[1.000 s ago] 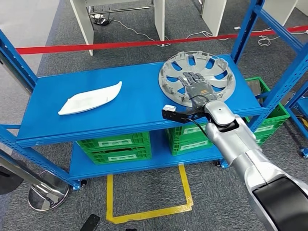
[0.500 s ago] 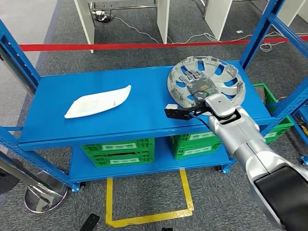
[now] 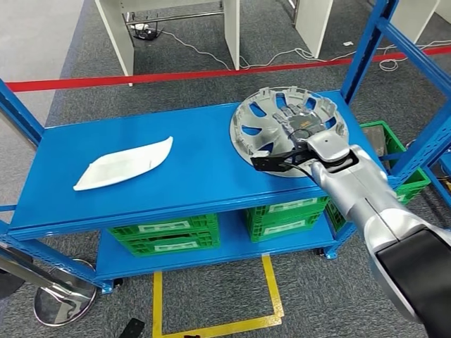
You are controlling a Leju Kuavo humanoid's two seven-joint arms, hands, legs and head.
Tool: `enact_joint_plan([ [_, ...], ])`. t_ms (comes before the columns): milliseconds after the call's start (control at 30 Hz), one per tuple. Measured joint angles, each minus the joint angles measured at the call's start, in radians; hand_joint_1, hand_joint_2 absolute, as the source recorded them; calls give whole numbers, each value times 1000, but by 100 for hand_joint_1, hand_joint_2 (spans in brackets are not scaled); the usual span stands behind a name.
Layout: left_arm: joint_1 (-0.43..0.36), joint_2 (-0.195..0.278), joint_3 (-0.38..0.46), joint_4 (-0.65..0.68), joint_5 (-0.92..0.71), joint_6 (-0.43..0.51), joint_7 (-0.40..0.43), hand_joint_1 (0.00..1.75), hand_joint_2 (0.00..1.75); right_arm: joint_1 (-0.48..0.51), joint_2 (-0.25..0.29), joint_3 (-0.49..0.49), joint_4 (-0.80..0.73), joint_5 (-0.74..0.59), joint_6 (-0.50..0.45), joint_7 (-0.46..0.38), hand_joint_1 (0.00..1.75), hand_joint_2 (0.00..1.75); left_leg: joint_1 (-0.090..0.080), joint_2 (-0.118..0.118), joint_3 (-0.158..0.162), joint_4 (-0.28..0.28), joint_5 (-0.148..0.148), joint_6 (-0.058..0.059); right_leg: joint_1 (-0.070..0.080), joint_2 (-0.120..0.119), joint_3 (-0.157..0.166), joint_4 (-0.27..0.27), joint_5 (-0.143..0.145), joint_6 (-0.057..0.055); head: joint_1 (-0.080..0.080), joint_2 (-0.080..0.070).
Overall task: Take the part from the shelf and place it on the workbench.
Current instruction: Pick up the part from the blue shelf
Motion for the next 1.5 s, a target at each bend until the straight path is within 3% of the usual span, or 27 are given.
enact_joint_plan([
  [67, 1, 0, 2, 0, 0, 0, 0, 0, 0, -5, 0, 4, 12, -16, 38, 12, 0, 175, -2, 0, 32, -110, 87, 13, 2, 1, 17, -1, -12, 1, 0, 0],
  [133, -1, 1, 4, 0, 0, 1, 0, 0, 0, -17, 0, 5, 29, -34, 81, 24, 0, 175, -9, 0, 67, -205, 133, 28, 4, 1, 25, -3, -20, 7, 1, 0],
  [200, -3, 1, 5, 1, 0, 1, 0, 0, 0, -26, 0, 5, 46, -49, 120, 31, 0, 175, -14, 1, 79, -236, 123, 36, 4, 1, 22, -7, -22, 18, 2, 0],
  [300, -2, 0, 6, 1, -2, 2, 0, 0, 0, -34, -3, 5, 64, -63, 151, 38, 0, 175, -7, 3, 100, -267, 115, 42, 4, 0, 12, 8, -36, 33, 5, 0],
  [367, -5, -2, 6, 1, -3, 2, 0, 0, 0, -42, -6, 4, 74, -68, 154, 44, 0, 175, -3, 4, 113, -276, 112, 49, 2, 0, -44, 106, -74, 40, 10, 0],
  [433, -7, -4, 6, 1, -5, 2, 0, 0, 0, -40, -10, 4, 86, -72, 154, 51, 0, 175, -2, 4, 120, -276, 105, 53, 0, -1, -126, 236, -108, 46, 10, 0],
  [467, -6, -5, 6, 1, -6, 2, 1, 0, 0, -35, -12, 4, 92, -73, 156, 54, 0, 175, -2, 3, 126, -276, 100, 53, -1, -1, -154, 267, -103, 49, 10, 0],
  [500, -4, -5, 6, 1, -6, 2, 2, 0, 0, -32, -13, 4, 98, -75, 160, 57, 0, 175, -1, 2, 133, -275, 94, 52, -2, -1, -163, 259, -77, 50, 11, 0],
  [567, -2, -5, 7, 1, -7, 2, 3, 0, 0, -30, -15, 4, 107, -78, 176, 65, 0, 175, -1, 1, 149, -272, 78, 44, -4, -4, -129, 143, 14, 52, 11, 0],
  [633, -4, -5, 8, 1, -10, 2, 5, 0, 0, -32, -16, 4, 115, -81, 194, 72, 0, 175, -4, 0, 155, -264, 63, 33, -3, -6, -77, 31, 62, 49, 10, 0],
  [667, -6, -5, 10, 1, -11, 2, 5, 0, 0, -32, -16, 4, 118, -82, 201, 74, 0, 175, -6, 0, 156, -261, 59, 28, -2, -6, -63, 7, 62, 45, 10, 0],
  [800, -7, -5, 15, 1, -12, 2, 6, 0, 0, -32, -16, 4, 126, -84, 208, 84, 0, 175, -6, 1, 155, -244, 39, 12, -4, -3, -46, -2, 43, 20, 9, 0],
  [867, -8, -4, 16, 1, -12, 2, 4, 0, 0, -28, -16, 4, 130, -84, 209, 84, 0, 175, -3, 2, 112, -152, -5, 1, -6, -4, -35, -3, 36, 11, 6, 0],
  [933, -8, -5, 17, 1, -11, 2, 1, 0, 0, -19, -16, 4, 134, -84, 208, 82, 0, 175, -2, 3, 35, -12, -51, -4, -6, -4, -26, -3, 28, 5, 5, 0],
  [967, -7, -5, 17, 2, -10, 2, -1, 0, 0, -13, -16, 4, 135, -84, 209, 80, 0, 175, -2, 3, 6, 31, -54, -3, -5, -4, -21, -3, 24, 4, 5, 0],
  [1000, -7, -5, 17, 2, -10, 2, -2, 0, 0, -8, -16, 4, 137, -84, 211, 77, 0, 175, -2, 3, -6, 36, -34, -1, -4, -4, -14, -3, 20, 4, 5, 0],
  [1033, -6, -5, 18, 2, -9, 3, -4, 0, 0, -4, -16, 4, 138, -84, 212, 73, 0, 175, -3, 2, 0, 0, 4, 3, -3, -3, -6, -3, 15, 4, 5, 0],
  [1100, -6, -5, 19, 2, -7, 4, -7, 0, 0, 2, -14, 4, 140, -84, 215, 66, 0, 175, -6, 2, 45, -131, 94, 18, 0, -3, 7, -4, 6, 6, 6, 0],
  [1133, -7, -4, 20, 2, -6, 5, -9, 0, 0, 4, -12, 4, 140, -84, 215, 65, 0, 175, -9, 2, 65, -189, 119, 25, 2, -1, 10, -4, 2, 9, 6, 0],
  [1233, -8, -4, 22, 2, -4, 13, -12, 0, 0, 15, -9, 5, 141, -85, 213, 56, 3, 175, -13, 2, 85, -250, 122, 37, 4, 0, 6, -7, 0, 23, 5, 0],
  [1300, -8, -5, 23, 2, -3, 19, -13, 0, 0, 22, -9, 5, 141, -85, 207, 43, 91, 175, -8, 2, 93, -262, 123, 42, 3, -1, -1, -1, -10, 33, 7, 0],
  [1367, -10, -6, 24, 2, -4, 22, -16, 0, 0, 25, -9, 6, 142, -87, 211, 23, 175, 175, -4, 4, 101, -272, 125, 49, 2, -2, -39, 73, -50, 40, 10, 0],
  [1433, -12, -7, 24, 2, -4, 24, -22, 0, 0, 32, -8, 7, 144, -89, 220, -1, 175, 175, -4, 4, 102, -272, 122, 53, 1, -2, -111, 207, -100, 45, 12, 0],
  [1467, -12, -8, 25, 2, -4, 24, -26, 0, 0, 36, -7, 7, 145, -91, 223, -10, 175, 175, -4, 4, 103, -271, 121, 54, 0, -2, -141, 255, -109, 48, 12, 0],
  [1500, -12, -8, 25, 2, -2, 23, -32, 0, 0, 38, -7, 8, 145, -93, 224, -18, 175, 175, -4, 3, 104, -270, 119, 54, 0, -3, -155, 268, -99, 49, 13, 0],
])
